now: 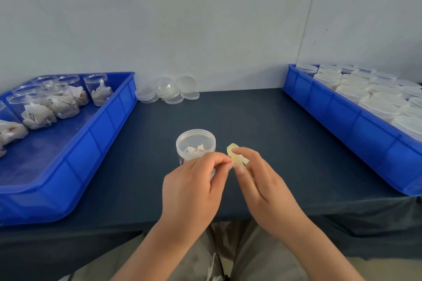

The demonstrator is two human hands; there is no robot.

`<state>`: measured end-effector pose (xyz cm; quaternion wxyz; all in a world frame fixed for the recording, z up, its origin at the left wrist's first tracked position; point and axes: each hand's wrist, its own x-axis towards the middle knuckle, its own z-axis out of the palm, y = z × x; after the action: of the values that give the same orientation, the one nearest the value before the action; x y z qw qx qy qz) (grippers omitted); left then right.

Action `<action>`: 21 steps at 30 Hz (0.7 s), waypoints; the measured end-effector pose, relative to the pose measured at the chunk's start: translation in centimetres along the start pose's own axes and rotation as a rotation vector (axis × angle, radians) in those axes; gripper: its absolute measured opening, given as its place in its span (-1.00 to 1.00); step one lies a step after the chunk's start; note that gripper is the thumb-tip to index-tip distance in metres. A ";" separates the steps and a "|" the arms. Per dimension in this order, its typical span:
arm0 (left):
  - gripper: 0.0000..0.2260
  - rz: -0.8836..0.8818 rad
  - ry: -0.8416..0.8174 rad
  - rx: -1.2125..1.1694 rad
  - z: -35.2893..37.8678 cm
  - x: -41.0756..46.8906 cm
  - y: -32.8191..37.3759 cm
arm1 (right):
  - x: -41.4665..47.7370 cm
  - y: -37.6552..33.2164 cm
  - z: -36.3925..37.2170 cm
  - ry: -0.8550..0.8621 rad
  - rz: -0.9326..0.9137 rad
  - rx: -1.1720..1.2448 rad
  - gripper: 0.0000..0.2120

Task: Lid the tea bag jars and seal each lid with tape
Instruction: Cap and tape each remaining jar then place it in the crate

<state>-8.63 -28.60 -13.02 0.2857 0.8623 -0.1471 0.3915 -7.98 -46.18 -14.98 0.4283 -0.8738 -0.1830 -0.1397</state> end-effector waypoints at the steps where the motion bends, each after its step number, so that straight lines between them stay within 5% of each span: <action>1: -0.83 -0.022 0.010 -0.033 -0.2 -0.4 -0.1 | 0.2 0.0 -0.3 0.017 0.005 -0.046 -0.65; 6: -0.84 -0.216 0.078 -0.234 -0.4 -2.3 -0.7 | 0.3 0.1 -1.0 -0.061 -0.047 -0.276 -0.67; 13: -0.84 -0.129 0.172 -0.357 0.1 -2.4 -2.4 | 0.5 -0.1 -0.7 -0.091 -0.014 -0.160 -0.67; 16: -0.56 -0.358 0.199 -0.372 1.1 -2.6 -3.8 | 0.6 -0.1 -1.2 -0.088 -0.006 -0.221 -0.67; 19: -0.12 -0.566 -0.008 -0.462 2.4 -1.2 -4.5 | 0.6 -0.1 -1.8 -0.113 0.004 -0.271 -0.69; 21: -0.19 -0.590 -0.060 -0.570 3.3 -0.2 -5.1 | 0.6 -0.2 -2.0 -0.133 0.014 -0.273 -0.67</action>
<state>-4.41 -26.53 -16.87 0.6086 0.7648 -0.0043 0.2113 -7.73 -47.57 -13.44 0.2932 -0.9326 -0.1842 -0.1021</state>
